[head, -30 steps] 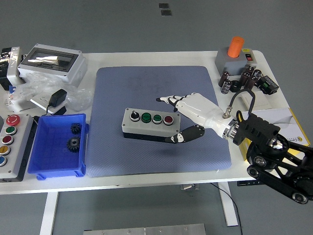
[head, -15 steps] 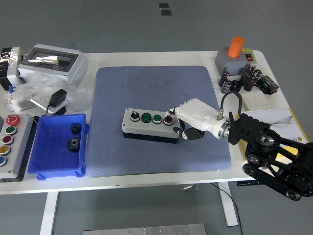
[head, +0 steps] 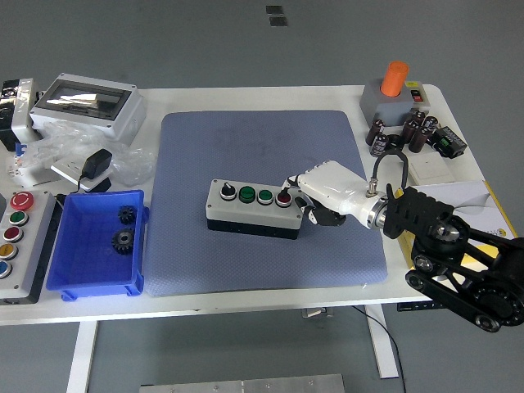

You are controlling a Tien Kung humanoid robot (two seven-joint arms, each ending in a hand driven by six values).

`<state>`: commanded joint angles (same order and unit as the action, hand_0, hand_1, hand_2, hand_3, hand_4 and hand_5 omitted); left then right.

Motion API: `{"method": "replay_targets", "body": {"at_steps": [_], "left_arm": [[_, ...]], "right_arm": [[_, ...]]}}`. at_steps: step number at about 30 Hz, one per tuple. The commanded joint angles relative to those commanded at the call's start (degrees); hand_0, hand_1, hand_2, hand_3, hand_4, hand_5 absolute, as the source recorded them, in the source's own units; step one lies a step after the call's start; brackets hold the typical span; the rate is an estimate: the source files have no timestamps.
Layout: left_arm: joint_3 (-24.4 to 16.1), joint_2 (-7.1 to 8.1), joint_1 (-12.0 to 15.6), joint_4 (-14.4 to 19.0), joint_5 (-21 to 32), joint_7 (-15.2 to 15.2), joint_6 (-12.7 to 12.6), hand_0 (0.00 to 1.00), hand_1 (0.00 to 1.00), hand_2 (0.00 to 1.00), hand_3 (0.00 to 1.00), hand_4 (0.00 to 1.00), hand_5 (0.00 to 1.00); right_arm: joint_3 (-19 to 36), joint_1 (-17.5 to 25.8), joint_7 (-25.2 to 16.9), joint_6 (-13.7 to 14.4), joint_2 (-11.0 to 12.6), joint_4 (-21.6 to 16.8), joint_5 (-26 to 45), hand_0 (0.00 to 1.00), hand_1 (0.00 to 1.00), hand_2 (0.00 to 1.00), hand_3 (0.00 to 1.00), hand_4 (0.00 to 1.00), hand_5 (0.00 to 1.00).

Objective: Pick up the button,place it on the desk,press the button,press the button

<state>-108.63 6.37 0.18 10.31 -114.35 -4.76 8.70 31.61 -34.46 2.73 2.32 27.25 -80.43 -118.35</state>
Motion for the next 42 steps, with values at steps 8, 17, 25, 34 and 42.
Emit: {"method": "replay_targets", "body": {"at_steps": [8, 17, 25, 34, 42], "left_arm": [[0.1, -0.05, 0.0, 0.0, 0.1, 0.0, 0.0, 0.730, 0.739, 0.652, 0.685, 0.918, 0.316], [0.3, -0.06, 0.0, 0.0, 0.3, 0.0, 0.0, 0.730, 0.740, 0.654, 0.685, 0.920, 0.324], [0.2, -0.05, 0.1, 0.0, 0.2, 0.1, -0.1, 0.731, 0.740, 0.653, 0.685, 0.920, 0.325], [0.1, 0.00, 0.1, 0.0, 0.1, 0.1, 0.0, 0.731, 0.740, 0.653, 0.686, 0.920, 0.324], [-0.1, 0.26, 0.0, 0.0, -0.1, 0.2, 0.0, 0.731, 0.740, 0.652, 0.686, 0.921, 0.326]], "right_arm": [[-0.9, 0.5, 0.0, -0.5, -0.2, 0.8, -0.9, 0.040, 0.160, 0.160, 0.689, 0.287, 0.002], [1.3, 0.4, -3.1, 3.3, 0.3, -1.3, 2.7, 0.042, 0.161, 0.159, 0.684, 0.291, 0.002], [5.4, 0.4, -5.1, 6.5, 0.3, -3.1, 11.8, 0.045, 0.165, 0.160, 0.685, 0.290, 0.002], [5.4, -0.5, 1.2, 0.3, -3.3, -1.8, 6.2, 0.192, 0.358, 0.401, 0.717, 0.647, 0.242], [4.7, -0.2, 3.4, -0.1, -6.1, -2.4, 4.3, 0.949, 0.998, 0.998, 0.998, 0.998, 0.507]]}}
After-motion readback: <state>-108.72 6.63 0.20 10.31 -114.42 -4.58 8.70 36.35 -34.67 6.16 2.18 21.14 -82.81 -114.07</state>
